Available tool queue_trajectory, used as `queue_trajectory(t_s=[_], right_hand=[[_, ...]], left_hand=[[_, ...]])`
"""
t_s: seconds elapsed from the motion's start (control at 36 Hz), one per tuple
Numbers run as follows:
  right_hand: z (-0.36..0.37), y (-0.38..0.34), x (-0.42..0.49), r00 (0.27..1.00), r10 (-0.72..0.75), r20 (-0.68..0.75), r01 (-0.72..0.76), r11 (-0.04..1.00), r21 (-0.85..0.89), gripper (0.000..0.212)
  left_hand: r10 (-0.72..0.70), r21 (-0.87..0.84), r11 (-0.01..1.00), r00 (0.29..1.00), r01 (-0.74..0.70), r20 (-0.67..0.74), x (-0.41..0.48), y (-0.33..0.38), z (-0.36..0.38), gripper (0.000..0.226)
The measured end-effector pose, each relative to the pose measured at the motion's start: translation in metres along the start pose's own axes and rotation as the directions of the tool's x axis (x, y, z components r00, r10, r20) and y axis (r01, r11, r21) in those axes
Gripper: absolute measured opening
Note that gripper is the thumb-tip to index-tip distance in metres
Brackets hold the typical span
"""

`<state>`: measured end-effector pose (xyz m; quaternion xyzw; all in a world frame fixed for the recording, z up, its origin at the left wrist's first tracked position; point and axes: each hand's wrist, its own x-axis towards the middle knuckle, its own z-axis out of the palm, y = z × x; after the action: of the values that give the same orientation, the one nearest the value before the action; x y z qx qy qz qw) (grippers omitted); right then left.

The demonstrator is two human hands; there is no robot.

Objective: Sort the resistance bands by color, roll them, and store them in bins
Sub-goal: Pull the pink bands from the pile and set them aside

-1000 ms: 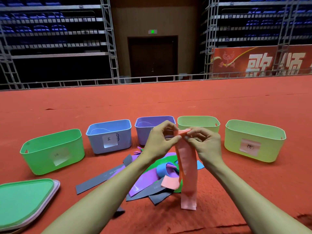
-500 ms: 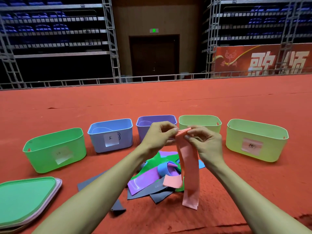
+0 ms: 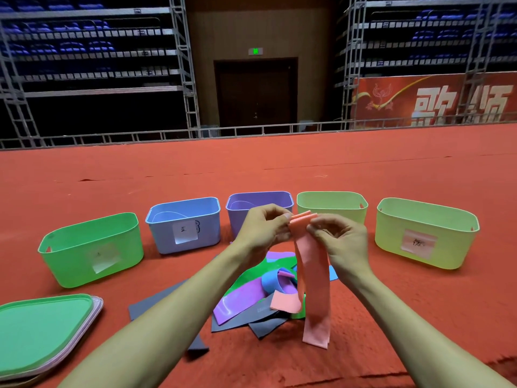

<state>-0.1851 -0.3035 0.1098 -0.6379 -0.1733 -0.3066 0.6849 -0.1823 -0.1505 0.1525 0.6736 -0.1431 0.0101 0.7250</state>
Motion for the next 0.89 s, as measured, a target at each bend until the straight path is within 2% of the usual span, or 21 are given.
queue_trajectory(t_s=[0.17,0.33,0.47,0.72,0.78,0.83,0.89], right_hand=[[0.000,0.001,-0.001,0.999,0.037,-0.030,-0.035,0.998,0.046,0.028],[0.001,0.001,-0.002,0.995,0.088,-0.053,-0.082,0.991,0.107,0.027],[0.002,0.001,-0.003,0.991,0.126,-0.037,-0.118,0.980,0.160,0.035],[0.002,0.001,-0.005,0.985,0.154,-0.073,-0.142,0.979,0.149,0.025],[0.002,0.003,-0.005,0.985,0.154,-0.080,-0.141,0.980,0.141,0.024],[0.002,0.004,-0.005,0.985,0.153,-0.083,-0.140,0.980,0.142,0.024],[0.001,0.004,-0.005,0.985,0.155,-0.081,-0.141,0.978,0.156,0.024]], left_hand=[[-0.048,-0.074,0.996,0.998,0.052,0.051,-0.001,-0.002,0.002,0.022],[-0.037,-0.070,0.997,0.998,0.041,0.057,-0.002,-0.003,0.003,0.023],[-0.029,-0.068,0.997,0.998,0.032,0.054,-0.002,-0.004,0.003,0.023],[-0.004,-0.079,0.997,0.996,0.011,0.085,-0.007,-0.005,0.007,0.020],[0.024,-0.049,0.999,0.996,-0.020,0.091,-0.009,-0.007,0.007,0.012],[0.104,0.062,0.992,0.991,-0.110,0.088,-0.011,-0.009,0.006,0.004],[0.174,0.182,0.965,0.980,-0.189,0.092,-0.013,-0.011,0.006,0.015]])
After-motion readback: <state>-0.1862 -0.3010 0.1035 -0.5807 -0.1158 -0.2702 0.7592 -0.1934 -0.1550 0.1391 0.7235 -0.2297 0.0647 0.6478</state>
